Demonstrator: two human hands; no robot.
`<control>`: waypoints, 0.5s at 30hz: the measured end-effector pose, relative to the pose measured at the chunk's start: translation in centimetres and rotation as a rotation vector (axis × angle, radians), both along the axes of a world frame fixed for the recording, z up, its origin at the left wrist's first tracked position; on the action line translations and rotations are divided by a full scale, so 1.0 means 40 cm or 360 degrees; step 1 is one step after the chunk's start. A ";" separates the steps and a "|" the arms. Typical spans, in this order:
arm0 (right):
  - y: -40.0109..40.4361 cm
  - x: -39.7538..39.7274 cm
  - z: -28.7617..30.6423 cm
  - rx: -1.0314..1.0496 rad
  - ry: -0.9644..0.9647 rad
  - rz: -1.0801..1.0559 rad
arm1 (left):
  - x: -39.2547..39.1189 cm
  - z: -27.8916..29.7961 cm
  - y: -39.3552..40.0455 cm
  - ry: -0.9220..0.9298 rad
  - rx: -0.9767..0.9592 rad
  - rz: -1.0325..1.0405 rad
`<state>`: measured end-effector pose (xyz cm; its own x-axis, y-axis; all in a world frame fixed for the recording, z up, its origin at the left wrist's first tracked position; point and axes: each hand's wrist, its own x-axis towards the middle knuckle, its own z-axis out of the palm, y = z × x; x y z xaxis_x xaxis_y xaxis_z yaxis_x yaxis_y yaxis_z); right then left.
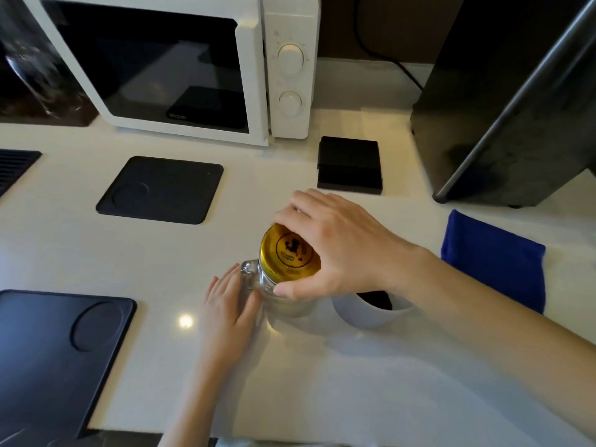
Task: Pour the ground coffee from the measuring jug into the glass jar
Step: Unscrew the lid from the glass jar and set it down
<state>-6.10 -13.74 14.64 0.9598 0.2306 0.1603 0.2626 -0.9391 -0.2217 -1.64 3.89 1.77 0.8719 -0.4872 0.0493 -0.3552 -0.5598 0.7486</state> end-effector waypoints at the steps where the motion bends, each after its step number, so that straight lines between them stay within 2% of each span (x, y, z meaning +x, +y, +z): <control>1: -0.008 0.003 0.007 0.0143 0.0031 0.0005 | 0.001 0.005 0.001 0.0008 0.0005 -0.0006; 5: -0.081 0.038 0.030 0.0808 0.0171 -0.0091 | 0.004 0.013 -0.001 0.0020 -0.0013 0.0001; 9: -0.191 0.078 -0.015 0.1217 0.0589 -0.0300 | 0.005 0.009 -0.005 0.0043 -0.0079 0.0044; 12: -0.248 0.089 -0.095 0.1220 0.0746 -0.0469 | 0.010 0.001 -0.004 0.0039 -0.0094 0.0079; 15: -0.264 0.082 -0.171 0.1212 0.0780 -0.0596 | 0.010 -0.005 -0.006 0.0015 -0.0076 0.0104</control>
